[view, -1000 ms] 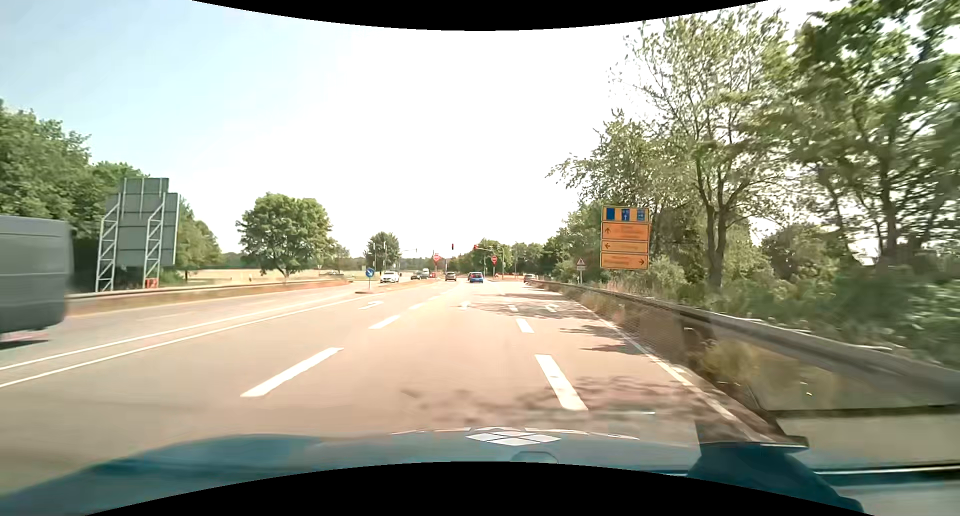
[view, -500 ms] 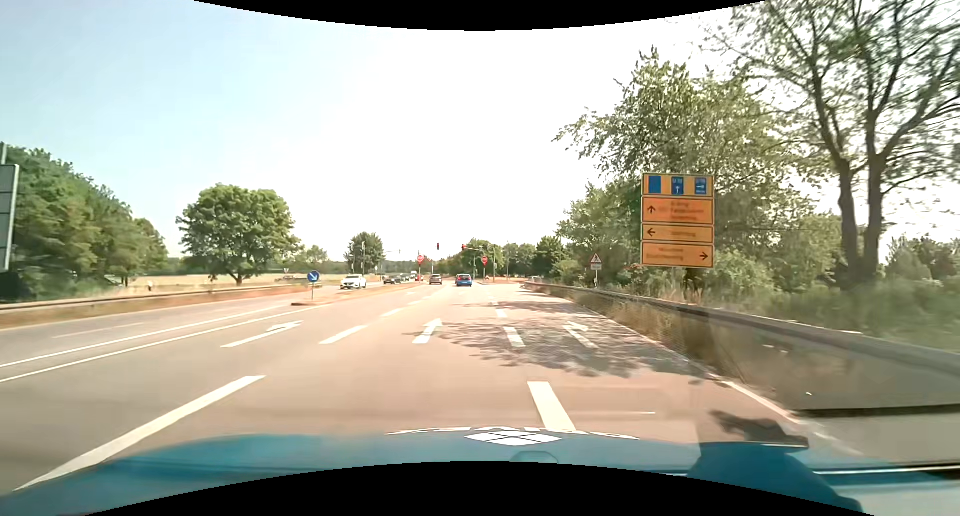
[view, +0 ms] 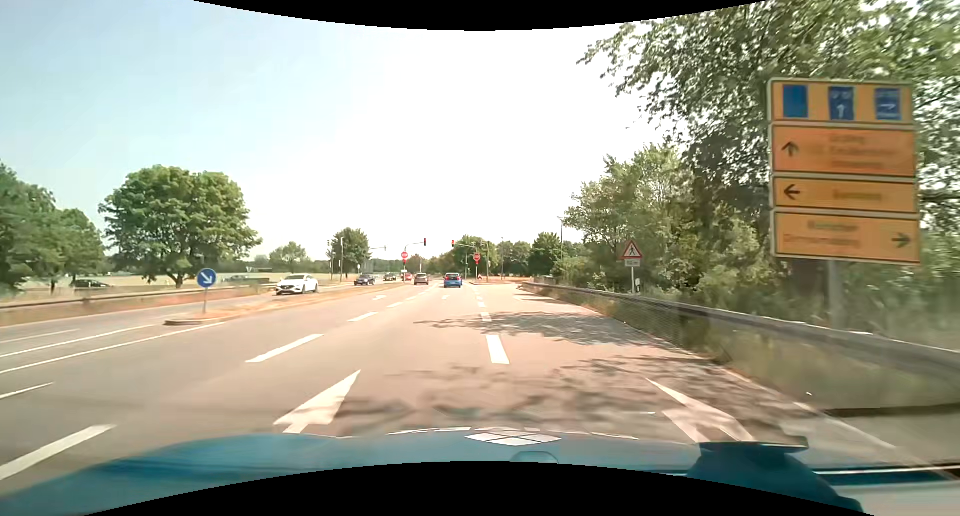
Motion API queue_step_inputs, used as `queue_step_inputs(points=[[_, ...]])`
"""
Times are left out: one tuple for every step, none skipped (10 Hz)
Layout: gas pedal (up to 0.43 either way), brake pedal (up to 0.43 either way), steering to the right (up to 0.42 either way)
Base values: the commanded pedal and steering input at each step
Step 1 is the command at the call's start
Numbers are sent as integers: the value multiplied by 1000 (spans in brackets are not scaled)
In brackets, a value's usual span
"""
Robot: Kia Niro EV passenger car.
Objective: Follow the waypoints while adhering to traffic rules and regulations
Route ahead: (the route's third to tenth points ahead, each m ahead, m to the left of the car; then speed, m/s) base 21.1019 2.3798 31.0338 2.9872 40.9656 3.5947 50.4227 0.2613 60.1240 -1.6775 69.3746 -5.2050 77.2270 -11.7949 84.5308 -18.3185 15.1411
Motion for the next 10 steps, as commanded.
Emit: queue_step_inputs(points=[[0,220,3],[0,226,3],[0,232,1],[0,232,0],[0,232,0],[0,238,-1],[0,238,-1],[0,238,-1],[0,238,-1],[0,238,-1]])
